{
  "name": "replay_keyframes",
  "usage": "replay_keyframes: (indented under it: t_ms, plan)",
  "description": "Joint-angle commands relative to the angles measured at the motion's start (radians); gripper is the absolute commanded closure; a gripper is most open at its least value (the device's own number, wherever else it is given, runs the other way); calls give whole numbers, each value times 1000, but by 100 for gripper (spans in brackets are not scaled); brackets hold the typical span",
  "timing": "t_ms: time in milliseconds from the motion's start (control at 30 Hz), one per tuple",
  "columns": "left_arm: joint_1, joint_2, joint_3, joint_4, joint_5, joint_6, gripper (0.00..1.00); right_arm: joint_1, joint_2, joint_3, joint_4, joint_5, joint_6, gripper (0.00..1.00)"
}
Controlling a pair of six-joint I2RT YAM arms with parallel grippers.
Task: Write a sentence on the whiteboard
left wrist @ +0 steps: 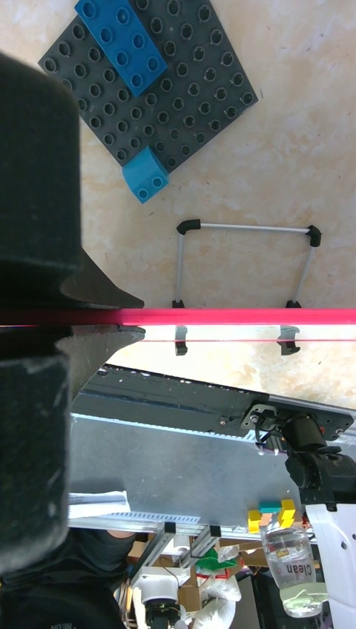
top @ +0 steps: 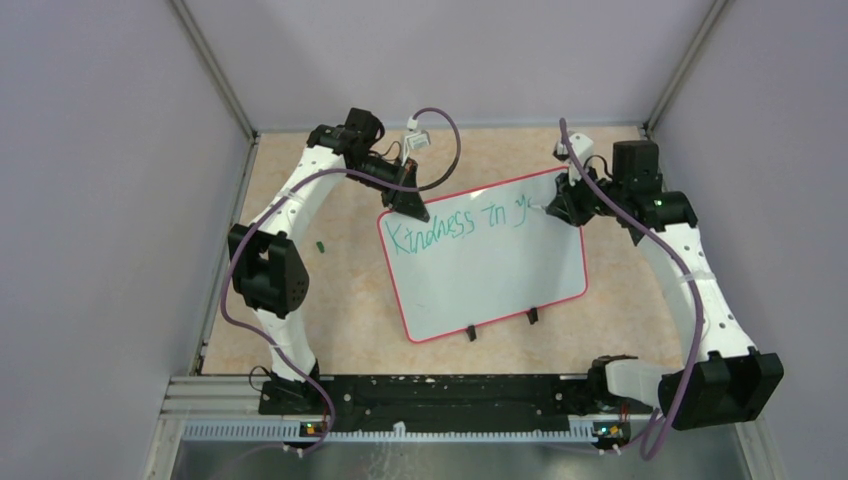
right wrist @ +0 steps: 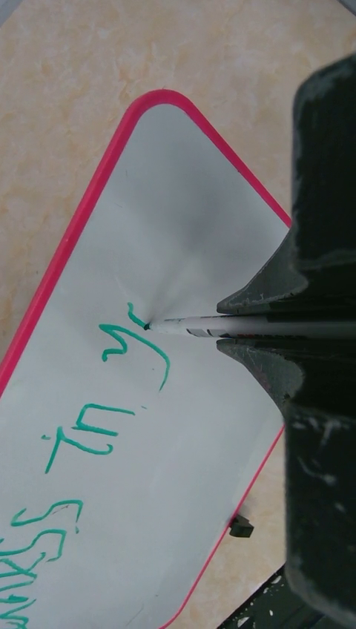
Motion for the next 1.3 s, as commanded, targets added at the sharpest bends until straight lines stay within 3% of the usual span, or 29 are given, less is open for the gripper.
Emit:
replay_keyframes:
  t_ms: [0, 333, 1267]
  plan:
    - [-8, -8, -24, 20, -148, 71, 100, 5, -17, -25, -9, 4, -42, 100]
    - [-8, -10, -25, 22, -146, 68, 100, -7, -30, -2, 27, 111, -28, 100]
    - [-8, -8, -19, 22, -147, 71, 100, 13, -5, 61, 57, -8, 20, 100]
